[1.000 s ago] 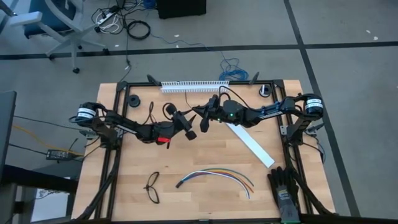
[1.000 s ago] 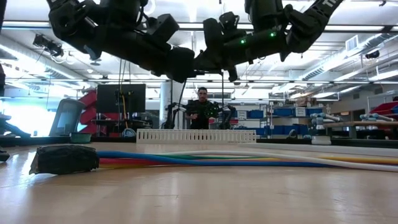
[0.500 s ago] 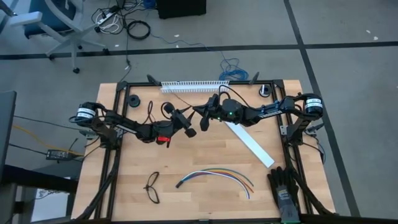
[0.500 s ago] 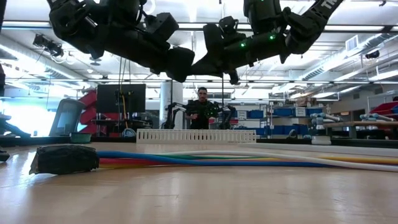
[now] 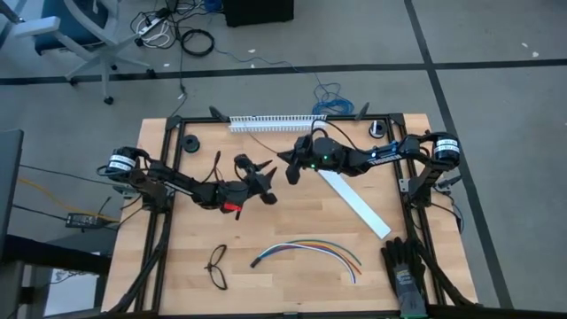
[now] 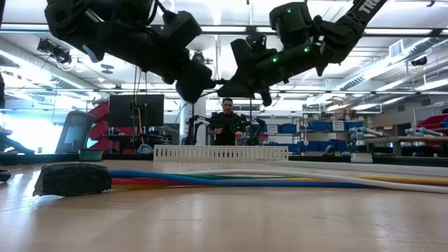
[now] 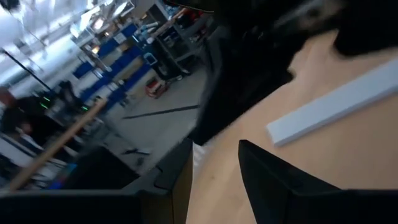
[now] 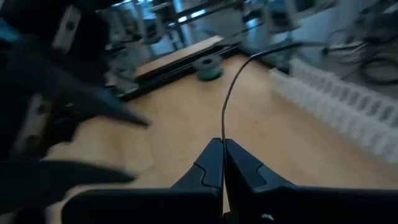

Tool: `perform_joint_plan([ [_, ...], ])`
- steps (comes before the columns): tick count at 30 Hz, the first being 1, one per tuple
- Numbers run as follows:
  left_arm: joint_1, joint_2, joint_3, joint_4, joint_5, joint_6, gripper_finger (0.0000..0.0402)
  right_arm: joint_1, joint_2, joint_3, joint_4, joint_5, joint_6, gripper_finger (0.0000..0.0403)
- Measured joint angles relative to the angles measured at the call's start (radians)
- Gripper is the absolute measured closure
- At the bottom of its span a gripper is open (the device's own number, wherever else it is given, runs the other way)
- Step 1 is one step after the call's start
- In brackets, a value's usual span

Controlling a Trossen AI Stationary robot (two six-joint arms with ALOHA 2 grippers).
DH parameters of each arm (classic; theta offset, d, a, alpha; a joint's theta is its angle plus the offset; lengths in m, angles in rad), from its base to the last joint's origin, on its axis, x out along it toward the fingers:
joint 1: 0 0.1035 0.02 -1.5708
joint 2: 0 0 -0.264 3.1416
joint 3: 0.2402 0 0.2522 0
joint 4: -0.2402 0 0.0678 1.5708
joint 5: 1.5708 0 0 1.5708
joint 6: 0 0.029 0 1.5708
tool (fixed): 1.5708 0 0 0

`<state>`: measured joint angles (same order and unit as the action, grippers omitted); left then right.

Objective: Ziptie cables
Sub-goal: Wrap the zip tie around the cable wires

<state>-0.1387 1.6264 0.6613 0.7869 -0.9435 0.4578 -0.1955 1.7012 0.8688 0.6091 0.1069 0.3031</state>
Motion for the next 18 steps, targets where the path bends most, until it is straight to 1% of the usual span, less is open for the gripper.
perform_joint_plan([
  [4,0.000,0.000,0.000,-0.001,-0.003,0.152,0.0262,-0.011,0.000,0.000,-0.014,-0.080,0.041,0.0403],
  [9,0.002,0.000,0.000,-0.001,-0.002,0.263,0.0262,-0.014,0.000,0.000,-0.023,-0.108,0.060,0.0403],
  [13,0.008,0.000,0.000,-0.028,-0.001,0.281,0.0262,-0.015,0.000,0.000,-0.023,-0.165,0.094,0.0403],
  [15,0.012,0.000,0.000,-0.058,0.005,0.283,0.0264,-0.015,0.000,0.000,-0.023,-0.176,0.098,0.0403],
  [18,0.017,0.000,0.000,-0.105,0.044,0.275,0.0273,-0.015,0.000,0.000,-0.020,-0.181,0.100,0.0403],
])
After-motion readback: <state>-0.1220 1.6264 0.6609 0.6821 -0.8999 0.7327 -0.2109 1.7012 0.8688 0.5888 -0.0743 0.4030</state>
